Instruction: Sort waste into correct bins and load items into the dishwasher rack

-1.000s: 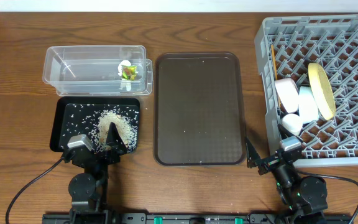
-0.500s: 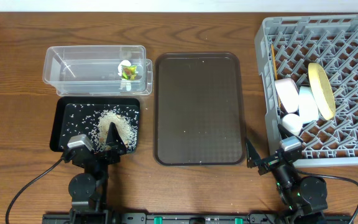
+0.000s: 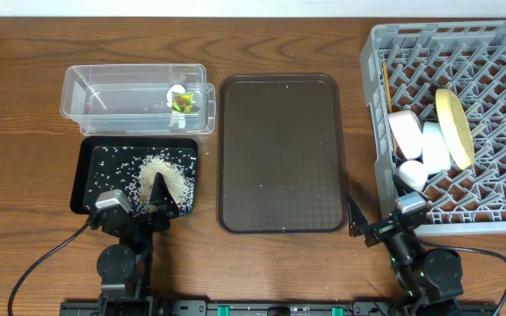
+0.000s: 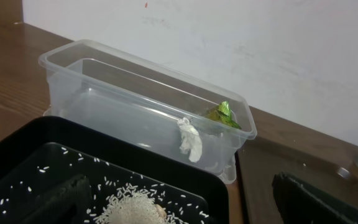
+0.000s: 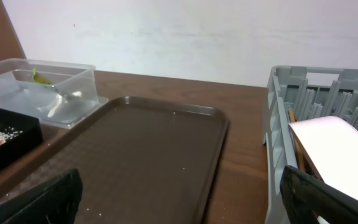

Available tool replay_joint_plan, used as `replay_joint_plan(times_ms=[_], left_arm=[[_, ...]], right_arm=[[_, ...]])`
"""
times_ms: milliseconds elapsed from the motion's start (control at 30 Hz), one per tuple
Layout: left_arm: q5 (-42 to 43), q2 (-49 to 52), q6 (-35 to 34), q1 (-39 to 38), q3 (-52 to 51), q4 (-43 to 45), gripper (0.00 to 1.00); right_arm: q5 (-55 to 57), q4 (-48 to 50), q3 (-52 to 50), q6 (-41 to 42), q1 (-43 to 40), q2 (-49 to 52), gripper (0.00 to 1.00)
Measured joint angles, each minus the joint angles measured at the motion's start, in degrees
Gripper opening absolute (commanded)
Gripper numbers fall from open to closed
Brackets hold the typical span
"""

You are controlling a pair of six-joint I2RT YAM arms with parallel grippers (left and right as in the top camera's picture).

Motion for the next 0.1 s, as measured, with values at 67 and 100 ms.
replay_joint_plan(times_ms=[67,100], left_arm=[[0.0,0.0,0.0,0.0,0.0,0.0,0.96],[0.0,0.0,0.0,0.0,0.0,0.0,0.96]], right_arm=[[0.0,0.0,0.0,0.0,0.0,0.0,0.99],[0.0,0.0,0.0,0.0,0.0,0.0,0.99]])
